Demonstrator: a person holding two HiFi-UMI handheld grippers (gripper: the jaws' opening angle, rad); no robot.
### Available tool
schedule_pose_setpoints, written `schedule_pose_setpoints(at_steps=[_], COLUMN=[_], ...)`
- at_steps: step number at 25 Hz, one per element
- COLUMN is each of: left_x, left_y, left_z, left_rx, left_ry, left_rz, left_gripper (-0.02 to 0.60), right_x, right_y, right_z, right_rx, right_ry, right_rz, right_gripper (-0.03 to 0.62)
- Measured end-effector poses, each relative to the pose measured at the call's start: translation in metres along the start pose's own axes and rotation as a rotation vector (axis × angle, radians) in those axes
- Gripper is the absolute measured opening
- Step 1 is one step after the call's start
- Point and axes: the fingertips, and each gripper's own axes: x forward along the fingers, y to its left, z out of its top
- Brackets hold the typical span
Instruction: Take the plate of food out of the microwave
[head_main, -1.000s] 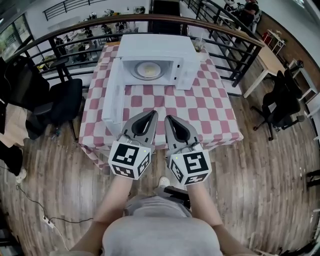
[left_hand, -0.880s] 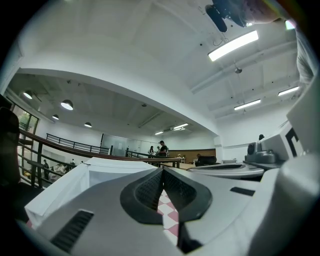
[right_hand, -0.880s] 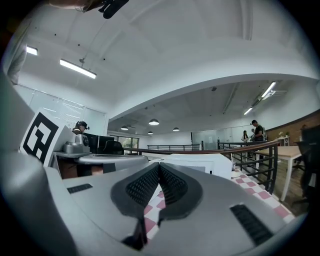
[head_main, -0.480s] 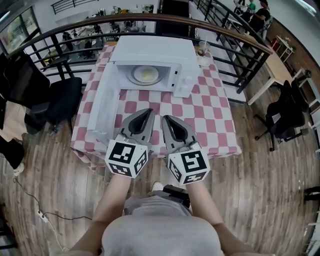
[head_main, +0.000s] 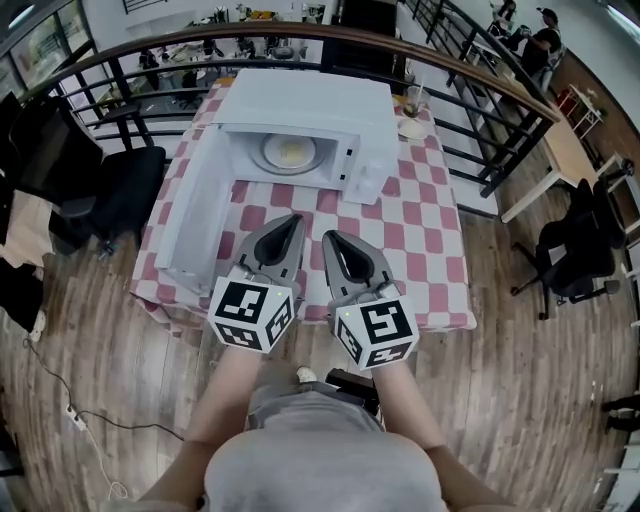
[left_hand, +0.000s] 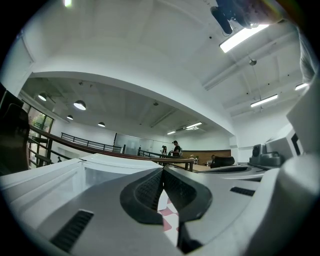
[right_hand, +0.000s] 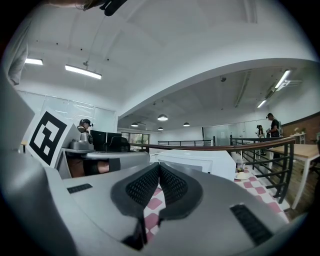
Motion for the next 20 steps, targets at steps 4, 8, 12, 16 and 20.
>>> schedule_pose_setpoints(at_steps=[4,8,12,16,20], left_x=[0.009,0.019,0.031,0.048,0.066], left_y=[0.000,0.002,0.007,0.014,0.026], left_z=[-0.002,-0.008,-0.012,-0.016,-0.020], left_rx=[-0.002,-0.006,-0.013,-0.017,-0.022], left_ry=[0.003,0.015,0.019,0.022,0.042], left_rz=[0.011,0.018,0.020,0.019,0.034], left_gripper=[0.002,0.002,0.003,0.002,0.002], right_x=[0.004,0.006,0.014,0.025,0.041], right_y=[-0.011,-0.019,-0.029,-0.041,-0.052], right_z=[-0.001,-0.005,-0.010,-0.012,-0.014], right_rx=[0.006,0.012,0.014,0.010,0.003], right_ry=[0.000,0.002,0.011,0.011,0.018], right_rz=[0.004,0.004,0.001,-0.004,0.001], right_gripper=[0.025,0.025,0.025,0.025,0.025])
